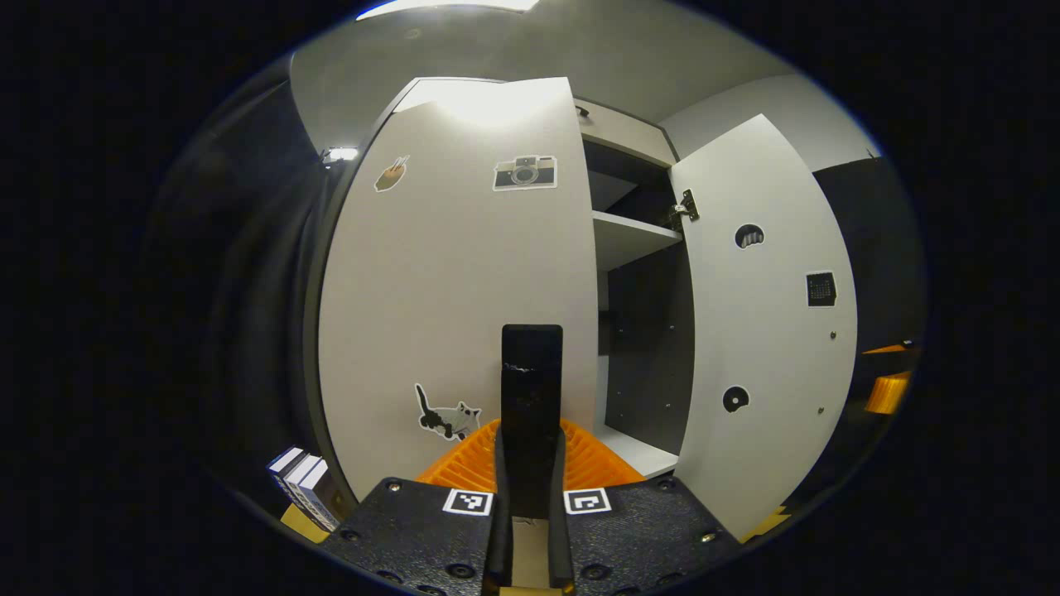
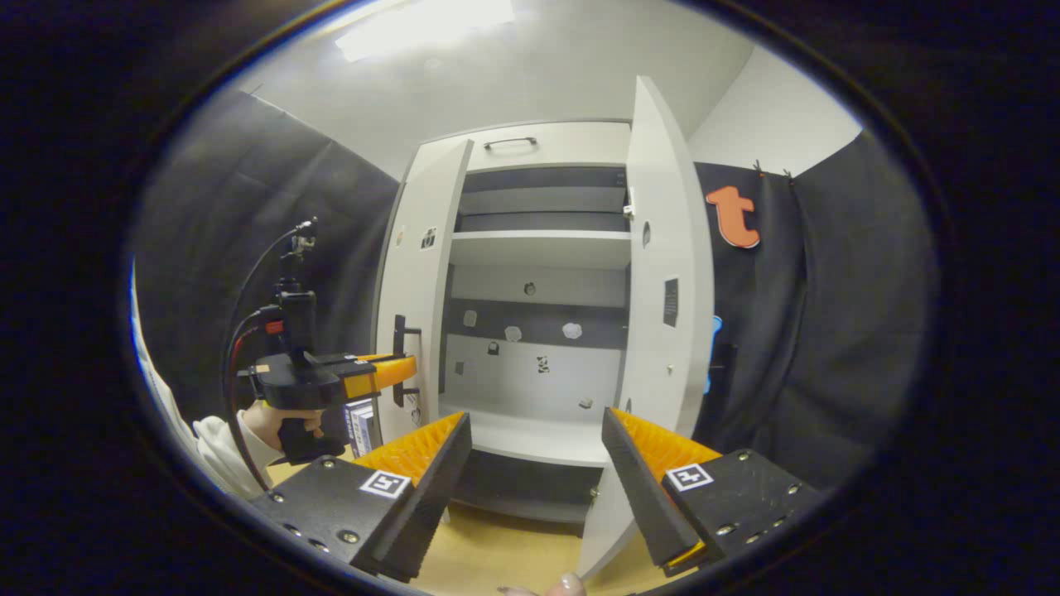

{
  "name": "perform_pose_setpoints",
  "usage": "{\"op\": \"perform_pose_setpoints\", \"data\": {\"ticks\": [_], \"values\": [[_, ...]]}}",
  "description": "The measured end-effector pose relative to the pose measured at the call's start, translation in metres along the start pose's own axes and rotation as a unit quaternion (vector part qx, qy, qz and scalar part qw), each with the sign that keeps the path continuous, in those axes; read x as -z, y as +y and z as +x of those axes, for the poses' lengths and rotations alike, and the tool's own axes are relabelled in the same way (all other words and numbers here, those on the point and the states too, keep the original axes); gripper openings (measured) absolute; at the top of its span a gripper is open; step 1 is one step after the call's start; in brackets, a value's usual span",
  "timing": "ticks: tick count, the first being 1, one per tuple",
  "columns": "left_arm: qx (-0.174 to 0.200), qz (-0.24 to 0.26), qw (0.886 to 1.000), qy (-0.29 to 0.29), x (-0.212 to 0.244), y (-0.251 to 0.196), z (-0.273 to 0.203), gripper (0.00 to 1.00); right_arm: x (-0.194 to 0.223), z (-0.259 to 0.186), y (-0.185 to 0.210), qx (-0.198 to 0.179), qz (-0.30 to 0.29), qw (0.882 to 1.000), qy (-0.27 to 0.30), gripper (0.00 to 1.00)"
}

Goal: Open the right door of the double-door shoe cabinet with the right hand, and open the left door with the left hand.

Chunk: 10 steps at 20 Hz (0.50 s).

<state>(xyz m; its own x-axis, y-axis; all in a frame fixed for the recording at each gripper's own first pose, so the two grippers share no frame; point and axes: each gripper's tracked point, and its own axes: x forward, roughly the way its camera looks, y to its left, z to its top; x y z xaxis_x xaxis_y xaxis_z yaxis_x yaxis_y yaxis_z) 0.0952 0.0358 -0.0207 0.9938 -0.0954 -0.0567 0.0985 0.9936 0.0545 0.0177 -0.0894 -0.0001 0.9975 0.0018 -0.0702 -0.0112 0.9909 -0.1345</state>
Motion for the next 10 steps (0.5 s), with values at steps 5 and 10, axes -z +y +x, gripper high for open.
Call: {"op": "perform_pose_setpoints", "data": {"ticks": [5, 10], "values": [[-0.011, 0.005, 1.0, 0.001, -0.004, 0.013, -0.028, 0.17, 0.003, 0.042, 0.004, -0.023, -0.006, 1.0, -0.01, 0.96], [-0.023, 0.005, 1.0, 0.003, -0.009, 0.035, -0.058, 0.17, 0.006, 0.087, 0.007, -0.051, 0.013, 0.998, -0.018, 0.9]]}}
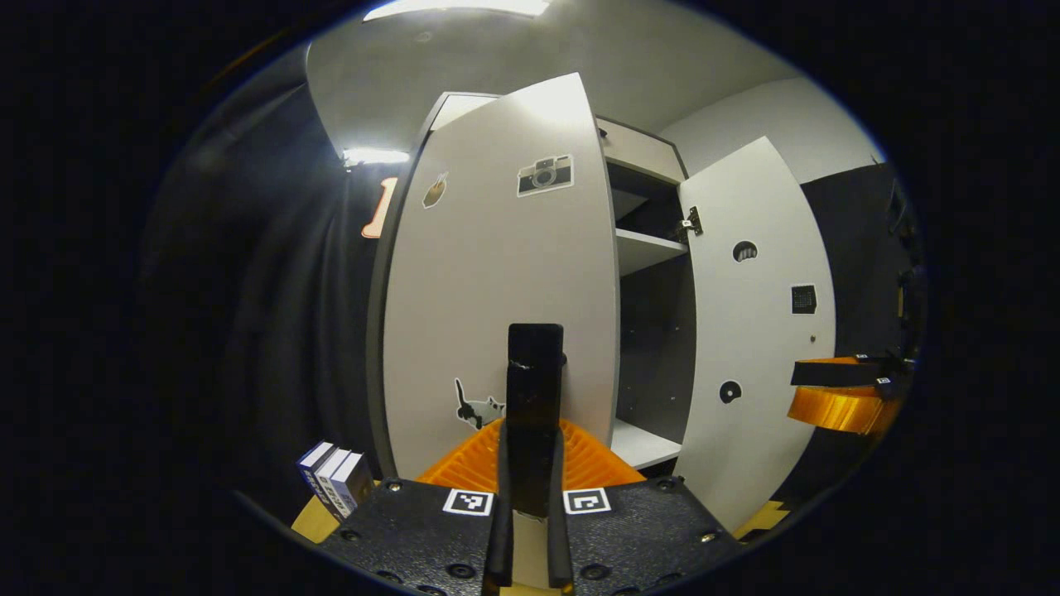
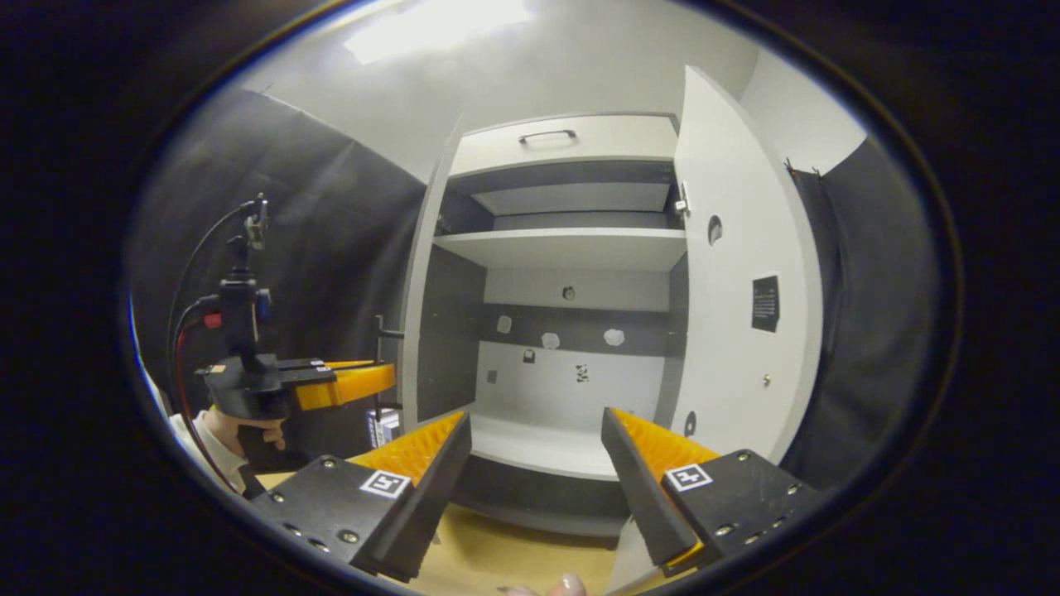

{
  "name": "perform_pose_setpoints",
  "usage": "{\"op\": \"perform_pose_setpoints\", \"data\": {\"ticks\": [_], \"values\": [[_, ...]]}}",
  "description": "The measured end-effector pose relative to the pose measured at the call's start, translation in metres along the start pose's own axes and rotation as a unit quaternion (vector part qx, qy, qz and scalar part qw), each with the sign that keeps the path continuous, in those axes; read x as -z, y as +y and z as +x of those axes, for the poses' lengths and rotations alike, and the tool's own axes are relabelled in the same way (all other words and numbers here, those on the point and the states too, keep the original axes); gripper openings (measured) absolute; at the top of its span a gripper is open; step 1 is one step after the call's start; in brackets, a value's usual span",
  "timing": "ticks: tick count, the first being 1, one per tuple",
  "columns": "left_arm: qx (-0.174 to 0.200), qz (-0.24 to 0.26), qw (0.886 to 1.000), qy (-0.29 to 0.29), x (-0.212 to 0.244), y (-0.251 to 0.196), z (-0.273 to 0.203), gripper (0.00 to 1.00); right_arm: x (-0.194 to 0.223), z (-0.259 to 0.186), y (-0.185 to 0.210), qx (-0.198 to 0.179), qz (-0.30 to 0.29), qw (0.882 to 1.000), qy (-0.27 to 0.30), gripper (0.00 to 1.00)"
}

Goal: Open the right door of the double-door shoe cabinet with the right hand, and open the left door with the left hand.

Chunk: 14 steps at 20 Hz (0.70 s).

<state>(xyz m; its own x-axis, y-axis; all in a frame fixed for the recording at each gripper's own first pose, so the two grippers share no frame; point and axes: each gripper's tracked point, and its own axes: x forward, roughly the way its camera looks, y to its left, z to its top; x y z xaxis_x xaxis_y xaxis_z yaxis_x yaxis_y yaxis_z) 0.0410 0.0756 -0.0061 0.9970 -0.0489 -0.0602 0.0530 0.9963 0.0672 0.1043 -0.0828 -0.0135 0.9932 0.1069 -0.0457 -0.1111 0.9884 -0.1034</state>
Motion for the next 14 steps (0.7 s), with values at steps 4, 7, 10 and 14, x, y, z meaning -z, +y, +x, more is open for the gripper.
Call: {"op": "perform_pose_setpoints", "data": {"ticks": [4, 7, 10, 14], "values": [[-0.01, -0.004, 1.0, -0.001, -0.003, 0.017, -0.015, 0.15, -0.005, 0.018, 0.023, -0.022, 0.015, 1.0, -0.012, 0.9], [-0.035, 0.006, 0.999, -0.002, -0.006, 0.035, -0.028, 0.13, -0.004, 0.015, 0.032, -0.025, 0.002, 1.0, -0.014, 0.96], [-0.057, 0.012, 0.998, -0.011, -0.008, 0.054, -0.041, 0.11, -0.003, 0.019, 0.041, -0.03, 0.004, 0.999, -0.016, 0.96], [-0.078, 0.006, 0.997, -0.025, -0.012, 0.084, -0.053, 0.07, -0.001, 0.023, 0.052, -0.038, 0.005, 0.999, -0.012, 0.96]]}}
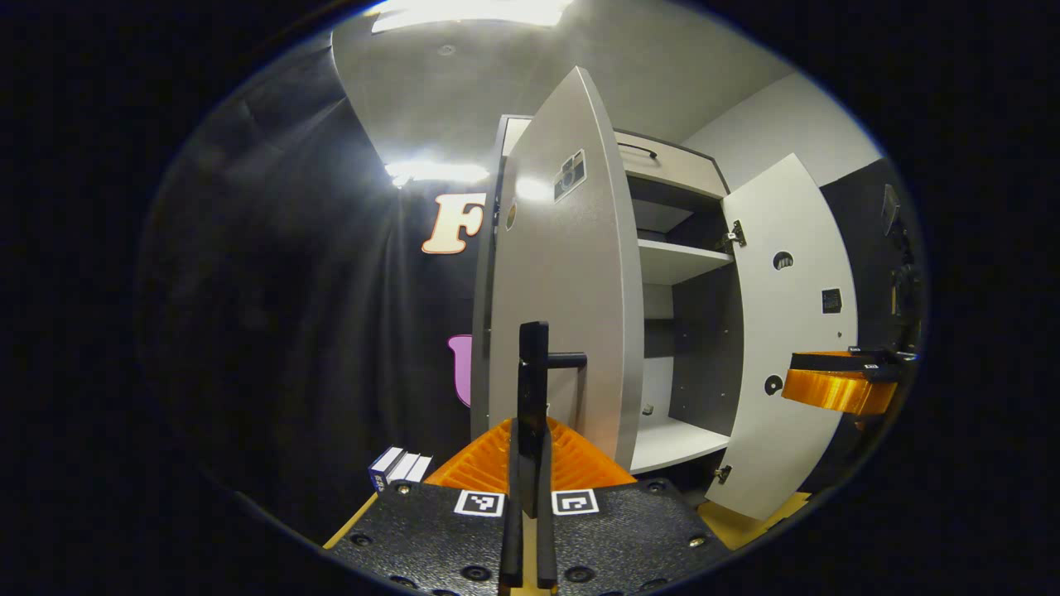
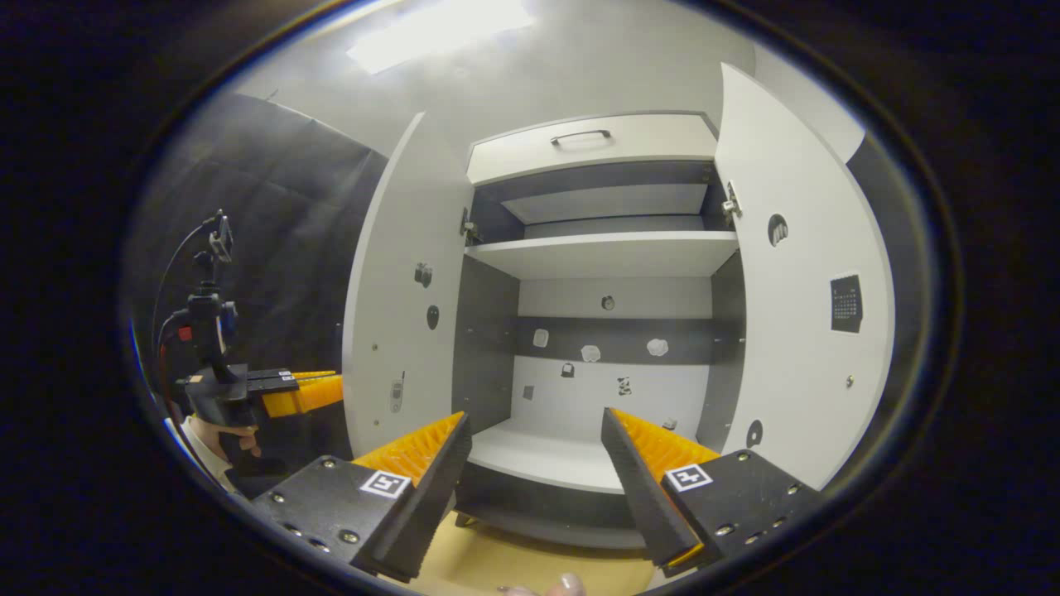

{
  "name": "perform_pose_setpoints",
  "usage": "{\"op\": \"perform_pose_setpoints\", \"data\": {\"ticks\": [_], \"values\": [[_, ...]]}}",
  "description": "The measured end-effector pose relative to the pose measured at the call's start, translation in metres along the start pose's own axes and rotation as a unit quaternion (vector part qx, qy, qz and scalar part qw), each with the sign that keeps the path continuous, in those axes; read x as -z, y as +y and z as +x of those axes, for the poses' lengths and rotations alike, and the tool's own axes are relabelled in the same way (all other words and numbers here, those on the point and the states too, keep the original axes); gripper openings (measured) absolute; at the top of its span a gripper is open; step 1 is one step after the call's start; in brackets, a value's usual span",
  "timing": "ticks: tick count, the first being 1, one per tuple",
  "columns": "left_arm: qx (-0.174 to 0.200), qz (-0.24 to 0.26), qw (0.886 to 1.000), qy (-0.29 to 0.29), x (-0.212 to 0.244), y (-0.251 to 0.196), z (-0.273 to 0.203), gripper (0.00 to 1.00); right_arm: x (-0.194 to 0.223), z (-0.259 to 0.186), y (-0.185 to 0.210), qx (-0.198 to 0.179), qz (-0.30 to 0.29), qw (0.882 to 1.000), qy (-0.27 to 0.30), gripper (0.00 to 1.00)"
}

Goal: Open the right door of the double-door shoe cabinet with the right hand, and open the left door with the left hand.

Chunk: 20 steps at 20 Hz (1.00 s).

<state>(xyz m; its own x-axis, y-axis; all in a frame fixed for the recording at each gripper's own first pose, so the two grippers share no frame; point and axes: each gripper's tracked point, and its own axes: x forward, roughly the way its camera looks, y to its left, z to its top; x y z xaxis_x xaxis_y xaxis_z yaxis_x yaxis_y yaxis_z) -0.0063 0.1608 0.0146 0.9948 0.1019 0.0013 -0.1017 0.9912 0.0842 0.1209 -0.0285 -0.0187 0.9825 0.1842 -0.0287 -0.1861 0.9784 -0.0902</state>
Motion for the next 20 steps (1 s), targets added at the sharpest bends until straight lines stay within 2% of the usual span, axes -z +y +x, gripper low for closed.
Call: {"op": "perform_pose_setpoints", "data": {"ticks": [5, 8, 15, 20], "values": [[-0.047, 0.012, 0.999, -0.006, 0.0, 0.048, -0.002, 0.01, 0.004, -0.006, 0.001, 0.012, -0.008, 1.0, 0.008, 0.96], [-0.028, -0.019, 0.999, -0.014, -0.003, 0.054, -0.003, 0.01, 0.002, -0.01, -0.001, 0.021, -0.006, 1.0, 0.007, 0.96], [-0.011, 0.013, 1.0, -0.016, 0.0, 0.058, -0.002, 0.0, 0.003, -0.017, -0.01, 0.048, -0.018, 0.999, 0.013, 0.96], [0.02, -0.018, 0.999, -0.025, -0.001, 0.061, -0.002, 0.0, 0.002, -0.019, -0.008, 0.045, -0.022, 0.999, 0.014, 0.96]]}}
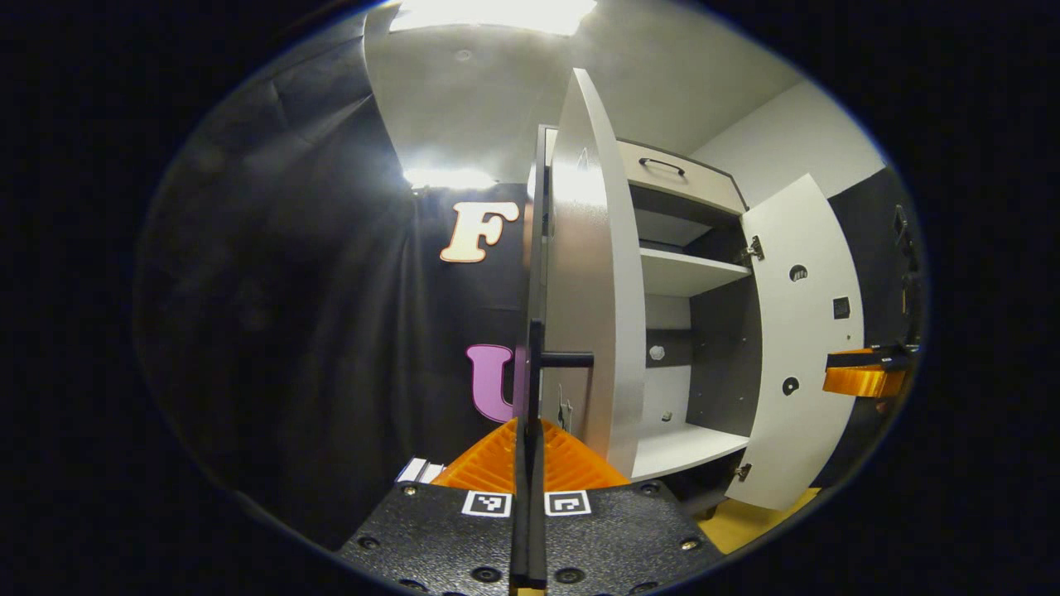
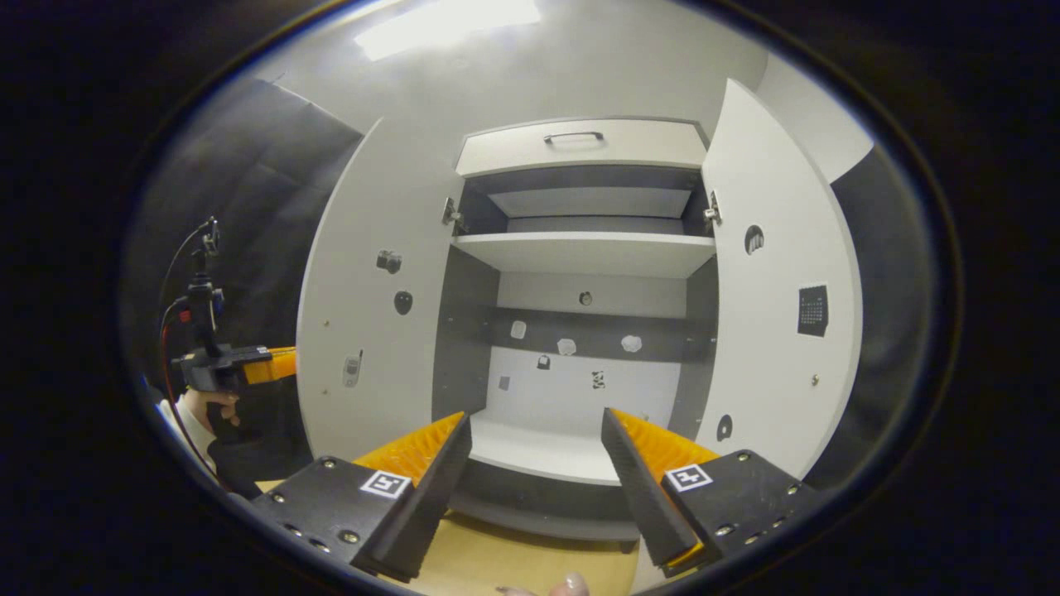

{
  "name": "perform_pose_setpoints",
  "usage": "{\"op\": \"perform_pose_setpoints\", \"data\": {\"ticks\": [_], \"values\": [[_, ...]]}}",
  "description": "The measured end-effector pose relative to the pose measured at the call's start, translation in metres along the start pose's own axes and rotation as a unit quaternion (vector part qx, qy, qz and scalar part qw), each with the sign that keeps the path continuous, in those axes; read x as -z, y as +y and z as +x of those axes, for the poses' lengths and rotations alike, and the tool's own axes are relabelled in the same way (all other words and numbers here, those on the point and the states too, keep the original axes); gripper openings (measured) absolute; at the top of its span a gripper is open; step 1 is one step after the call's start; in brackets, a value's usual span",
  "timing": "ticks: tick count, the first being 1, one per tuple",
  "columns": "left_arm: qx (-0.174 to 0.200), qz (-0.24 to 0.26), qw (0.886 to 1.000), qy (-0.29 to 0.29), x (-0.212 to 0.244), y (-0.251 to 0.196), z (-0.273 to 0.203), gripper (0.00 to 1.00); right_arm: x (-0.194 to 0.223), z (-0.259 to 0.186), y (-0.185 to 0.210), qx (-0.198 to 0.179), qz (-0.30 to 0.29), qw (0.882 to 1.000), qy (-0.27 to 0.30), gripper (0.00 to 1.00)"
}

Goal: Open the right door of the double-door shoe cabinet with the right hand, and open the left door with the left hand.

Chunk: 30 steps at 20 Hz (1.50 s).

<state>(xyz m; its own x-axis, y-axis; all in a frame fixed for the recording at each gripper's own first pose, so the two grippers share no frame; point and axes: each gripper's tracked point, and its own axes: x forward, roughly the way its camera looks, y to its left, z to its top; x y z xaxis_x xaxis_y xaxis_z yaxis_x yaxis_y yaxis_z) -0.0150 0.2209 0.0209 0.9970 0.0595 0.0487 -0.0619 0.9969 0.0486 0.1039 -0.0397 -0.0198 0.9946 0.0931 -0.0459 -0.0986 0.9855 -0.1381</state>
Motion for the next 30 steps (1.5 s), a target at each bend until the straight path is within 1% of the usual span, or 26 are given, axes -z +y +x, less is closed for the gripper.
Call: {"op": "perform_pose_setpoints", "data": {"ticks": [1, 4, 5, 8, 9, 10, 14, 16, 18, 19, 20, 21, 22, 23, 25, 28, 29, 30], "values": [[0.001, 0.002, 1.0, -0.002, 0.001, -0.001, 0.0, 0.01, 0.001, 0.0, 0.002, -0.003, 0.0, 1.0, 0.001, 0.96], [-0.007, 0.044, 0.999, -0.003, 0.003, 0.002, 0.0, 0.01, 0.004, -0.002, 0.004, -0.006, -0.006, 1.0, 0.007, 0.96], [-0.009, 0.05, 0.999, -0.004, 0.002, 0.001, 0.001, 0.01, 0.005, -0.004, 0.003, -0.005, -0.008, 1.0, 0.008, 0.96], [-0.017, 0.038, 0.999, 0.018, 0.012, 0.006, 0.002, 0.05, 0.004, -0.007, -0.002, -0.001, -0.006, 1.0, 0.007, 0.96], [-0.018, 0.031, 0.999, 0.007, 0.008, 0.008, 0.002, 0.11, 0.002, -0.008, -0.003, -0.001, -0.004, 1.0, 0.006, 0.96], [-0.025, 0.031, 0.999, 0.012, 0.01, 0.012, 0.001, 0.17, 0.001, -0.008, -0.004, 0.0, -0.002, 1.0, 0.004, 0.96], [-0.044, 0.058, 0.997, 0.018, 0.01, 0.023, -0.001, 0.63, 0.001, -0.008, -0.006, -0.003, -0.002, 1.0, 0.006, 0.96], [-0.051, 0.065, 0.996, 0.023, 0.009, 0.023, -0.004, 0.77, 0.005, -0.007, -0.007, -0.008, -0.005, 1.0, 0.011, 0.96], [-0.057, 0.071, 0.996, 0.022, 0.008, 0.021, -0.006, 0.77, 0.007, -0.008, -0.008, -0.011, -0.011, 1.0, 0.012, 0.96], [-0.06, 0.075, 0.995, 0.02, 0.008, 0.021, -0.01, 0.71, 0.008, -0.007, -0.009, -0.012, -0.011, 1.0, 0.012, 0.96], [-0.066, 0.081, 0.994, 0.018, 0.007, 0.022, -0.017, 0.76, 0.008, -0.007, -0.011, -0.016, -0.01, 1.0, 0.012, 0.96], [-0.066, 0.083, 0.994, 0.021, 0.009, 0.02, -0.026, 0.73, 0.008, -0.006, -0.011, -0.021, -0.007, 1.0, 0.012, 0.96], [-0.065, 0.083, 0.994, 0.027, 0.009, 0.016, -0.036, 0.76, 0.008, -0.005, -0.011, -0.027, -0.003, 1.0, 0.012, 0.9], [-0.067, 0.082, 0.994, 0.027, 0.006, 0.013, -0.043, 0.85, 0.008, -0.004, -0.01, -0.034, 0.002, 0.999, 0.011, 0.9], [-0.075, 0.092, 0.993, 0.02, -0.007, 0.005, -0.058, 0.89, 0.007, -0.001, -0.008, -0.048, 0.013, 0.999, 0.01, 0.9], [-0.09, 0.122, 0.988, 0.02, -0.024, -0.014, -0.078, 0.89, 0.011, -0.003, -0.009, -0.063, 0.022, 0.998, 0.014, 0.9], [-0.088, 0.125, 0.988, 0.014, -0.031, -0.027, -0.082, 0.89, 0.013, -0.005, -0.01, -0.066, 0.024, 0.997, 0.016, 0.9], [-0.076, 0.12, 0.99, 0.009, -0.037, -0.045, -0.083, 0.9, 0.015, -0.007, -0.012, -0.068, 0.025, 0.997, 0.018, 0.9]]}}
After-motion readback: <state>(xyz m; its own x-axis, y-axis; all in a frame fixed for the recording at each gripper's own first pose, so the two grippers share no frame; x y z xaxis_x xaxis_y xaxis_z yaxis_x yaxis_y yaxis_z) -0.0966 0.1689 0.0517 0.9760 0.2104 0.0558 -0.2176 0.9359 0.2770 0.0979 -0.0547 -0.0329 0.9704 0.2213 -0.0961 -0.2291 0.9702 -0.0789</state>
